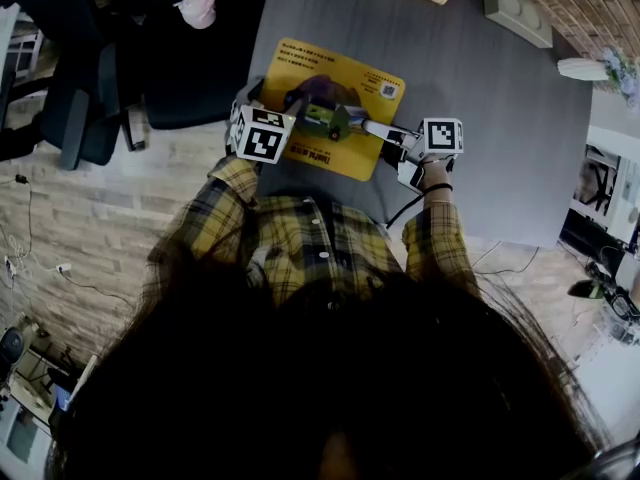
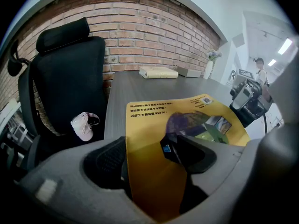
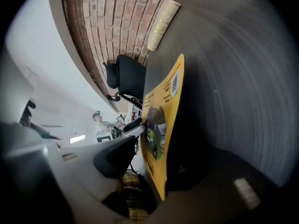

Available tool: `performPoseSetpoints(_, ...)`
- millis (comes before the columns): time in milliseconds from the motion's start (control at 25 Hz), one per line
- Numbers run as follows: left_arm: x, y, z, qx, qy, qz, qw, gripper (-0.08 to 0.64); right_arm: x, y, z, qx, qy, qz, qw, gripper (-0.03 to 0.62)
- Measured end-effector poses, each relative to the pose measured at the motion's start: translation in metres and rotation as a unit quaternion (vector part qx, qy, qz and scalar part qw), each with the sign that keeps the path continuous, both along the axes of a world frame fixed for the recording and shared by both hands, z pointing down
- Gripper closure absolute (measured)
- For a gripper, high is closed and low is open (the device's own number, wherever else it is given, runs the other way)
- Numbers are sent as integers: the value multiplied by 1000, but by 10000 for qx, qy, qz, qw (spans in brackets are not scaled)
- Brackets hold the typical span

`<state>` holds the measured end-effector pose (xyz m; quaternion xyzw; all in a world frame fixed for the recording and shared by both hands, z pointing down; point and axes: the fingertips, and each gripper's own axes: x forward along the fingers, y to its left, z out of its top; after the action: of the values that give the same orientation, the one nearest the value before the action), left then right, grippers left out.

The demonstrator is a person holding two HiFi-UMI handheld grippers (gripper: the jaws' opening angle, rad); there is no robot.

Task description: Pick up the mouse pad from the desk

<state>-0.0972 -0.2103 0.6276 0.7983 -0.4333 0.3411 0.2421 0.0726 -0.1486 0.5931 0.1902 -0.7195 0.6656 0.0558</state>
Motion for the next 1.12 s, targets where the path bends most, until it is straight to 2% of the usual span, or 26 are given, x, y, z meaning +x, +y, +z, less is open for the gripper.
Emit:
performPoseSetpoints(320,0,0,0,9,-16,-4,10000,204,-24,-12,2,14,-404,40,9992,429)
performPoseSetpoints(360,0,0,0,11,-13,-5,10000,204,-26,-14,4,55,-328,40,9994,446)
performPoseSetpoints(440,0,1,0,12,-11,-5,10000,204,-19,-15,16,87,180,64,9998,501)
performPoseSetpoints(520,-1,1,0,11,-15,-4,10000,204,-13,-13,25,-123,586,209,9980,574)
performPoseSetpoints(600,-1,0,0,13,-16,-5,10000,204,-15,-11,24,-298,532,331,9976,577)
performPoseSetpoints(760,-1,1,0,23,-15,-18,10000,204,-16,-13,24,-36,486,229,9985,578)
performPoseSetpoints(880,-1,1,1,23,-15,-20,10000,204,-14,-9,25,-227,586,339,9974,578)
performPoseSetpoints(1040,-1,1,1,28,-19,-26,10000,204,-11,-10,27,-98,711,266,9971,579)
performPoseSetpoints(1120,-1,1,1,19,-15,-26,10000,204,-13,-10,25,-137,633,305,9974,579)
